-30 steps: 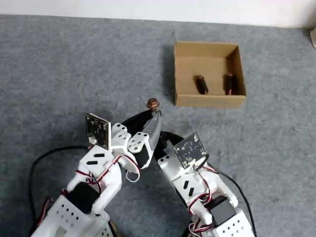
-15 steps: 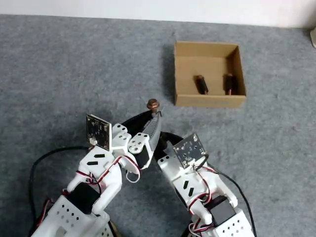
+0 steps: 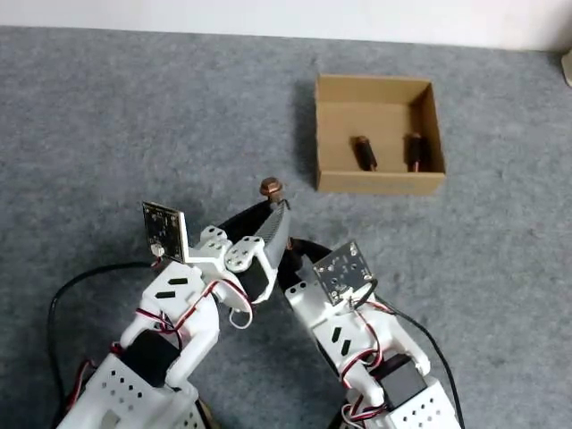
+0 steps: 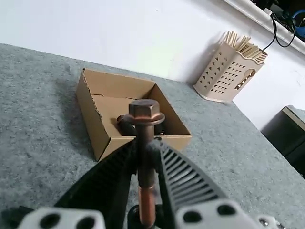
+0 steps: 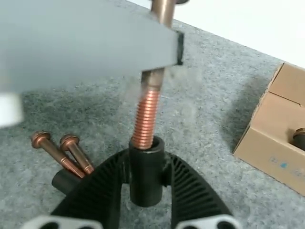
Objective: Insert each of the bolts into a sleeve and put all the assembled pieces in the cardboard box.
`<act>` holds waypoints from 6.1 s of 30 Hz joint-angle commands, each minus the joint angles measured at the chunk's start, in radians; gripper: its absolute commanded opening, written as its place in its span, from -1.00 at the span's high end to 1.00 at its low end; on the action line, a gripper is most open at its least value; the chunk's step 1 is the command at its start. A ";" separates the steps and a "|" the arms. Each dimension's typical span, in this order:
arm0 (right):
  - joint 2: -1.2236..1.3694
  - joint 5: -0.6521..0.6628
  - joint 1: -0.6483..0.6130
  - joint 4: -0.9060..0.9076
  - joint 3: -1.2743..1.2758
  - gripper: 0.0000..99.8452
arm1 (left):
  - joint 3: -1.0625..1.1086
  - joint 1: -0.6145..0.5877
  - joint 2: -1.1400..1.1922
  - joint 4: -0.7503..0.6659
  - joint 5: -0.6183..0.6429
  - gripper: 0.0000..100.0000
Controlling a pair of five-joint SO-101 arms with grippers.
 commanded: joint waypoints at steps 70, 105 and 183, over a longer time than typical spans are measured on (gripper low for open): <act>-0.007 -0.011 0.214 -0.036 -0.045 0.99 | 0.038 -0.275 -0.008 -0.018 0.003 0.99; 2.849 0.075 0.648 0.608 -2.948 0.99 | -0.117 -0.377 0.453 -0.080 0.000 0.99; 0.489 0.146 0.410 0.585 -0.618 0.36 | -0.042 -0.630 -0.278 0.901 -0.571 0.99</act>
